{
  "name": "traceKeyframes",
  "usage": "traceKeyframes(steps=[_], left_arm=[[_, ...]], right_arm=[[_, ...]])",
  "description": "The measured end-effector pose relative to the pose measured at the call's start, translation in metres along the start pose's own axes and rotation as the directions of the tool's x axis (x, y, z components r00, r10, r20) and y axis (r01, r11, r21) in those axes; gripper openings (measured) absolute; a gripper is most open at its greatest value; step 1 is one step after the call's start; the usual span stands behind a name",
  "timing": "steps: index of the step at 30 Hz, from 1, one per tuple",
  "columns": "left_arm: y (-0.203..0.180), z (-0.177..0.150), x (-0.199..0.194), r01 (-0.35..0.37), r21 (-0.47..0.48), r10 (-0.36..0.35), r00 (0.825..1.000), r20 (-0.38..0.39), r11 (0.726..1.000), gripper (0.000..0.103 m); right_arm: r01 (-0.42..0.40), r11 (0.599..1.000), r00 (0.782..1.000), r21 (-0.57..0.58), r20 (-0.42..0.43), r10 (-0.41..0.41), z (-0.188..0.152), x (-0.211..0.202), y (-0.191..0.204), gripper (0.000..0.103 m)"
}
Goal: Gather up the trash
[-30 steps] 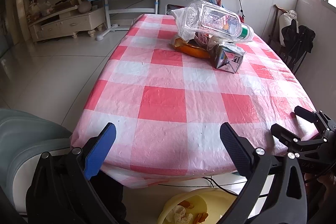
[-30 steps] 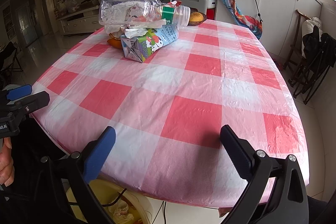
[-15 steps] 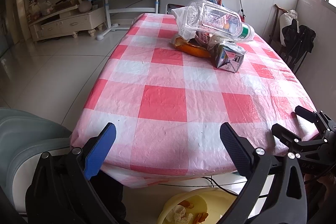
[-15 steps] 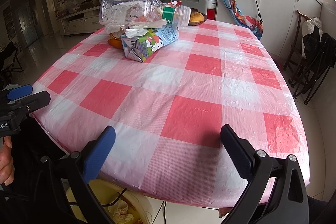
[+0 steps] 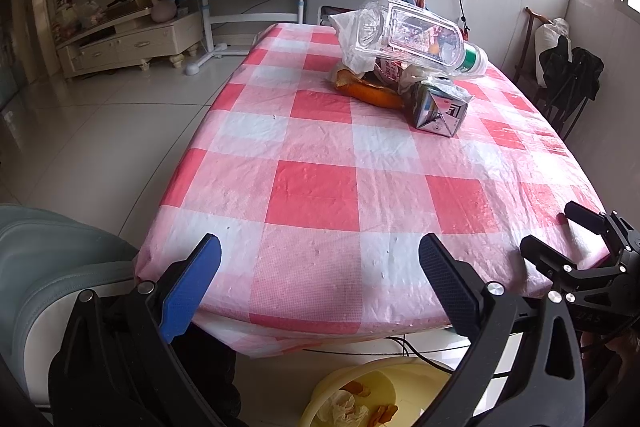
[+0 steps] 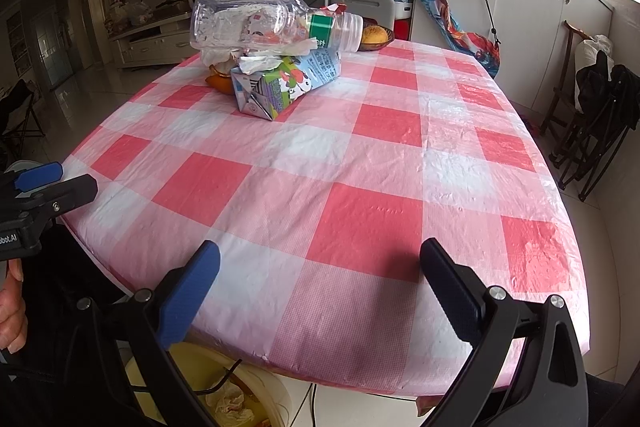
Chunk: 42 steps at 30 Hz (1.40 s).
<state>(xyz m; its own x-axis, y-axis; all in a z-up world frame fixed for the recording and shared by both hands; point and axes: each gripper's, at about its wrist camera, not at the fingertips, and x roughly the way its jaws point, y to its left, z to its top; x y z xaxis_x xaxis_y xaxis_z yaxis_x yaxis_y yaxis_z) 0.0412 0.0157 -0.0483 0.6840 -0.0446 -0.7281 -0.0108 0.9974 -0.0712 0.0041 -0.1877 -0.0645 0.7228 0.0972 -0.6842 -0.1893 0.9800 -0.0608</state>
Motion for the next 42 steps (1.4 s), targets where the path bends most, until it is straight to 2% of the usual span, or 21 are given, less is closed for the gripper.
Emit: traceKeyframes(steps=[42], left_arm=[[0.0021,-0.0008,0.0007,-0.009,-0.011,0.009,1.0,-0.007,1.0,0.096]], right_arm=[[0.001,1.0,1.0,-0.001,0.001,-0.001,-0.0007,0.0002,0.0002,0.095]])
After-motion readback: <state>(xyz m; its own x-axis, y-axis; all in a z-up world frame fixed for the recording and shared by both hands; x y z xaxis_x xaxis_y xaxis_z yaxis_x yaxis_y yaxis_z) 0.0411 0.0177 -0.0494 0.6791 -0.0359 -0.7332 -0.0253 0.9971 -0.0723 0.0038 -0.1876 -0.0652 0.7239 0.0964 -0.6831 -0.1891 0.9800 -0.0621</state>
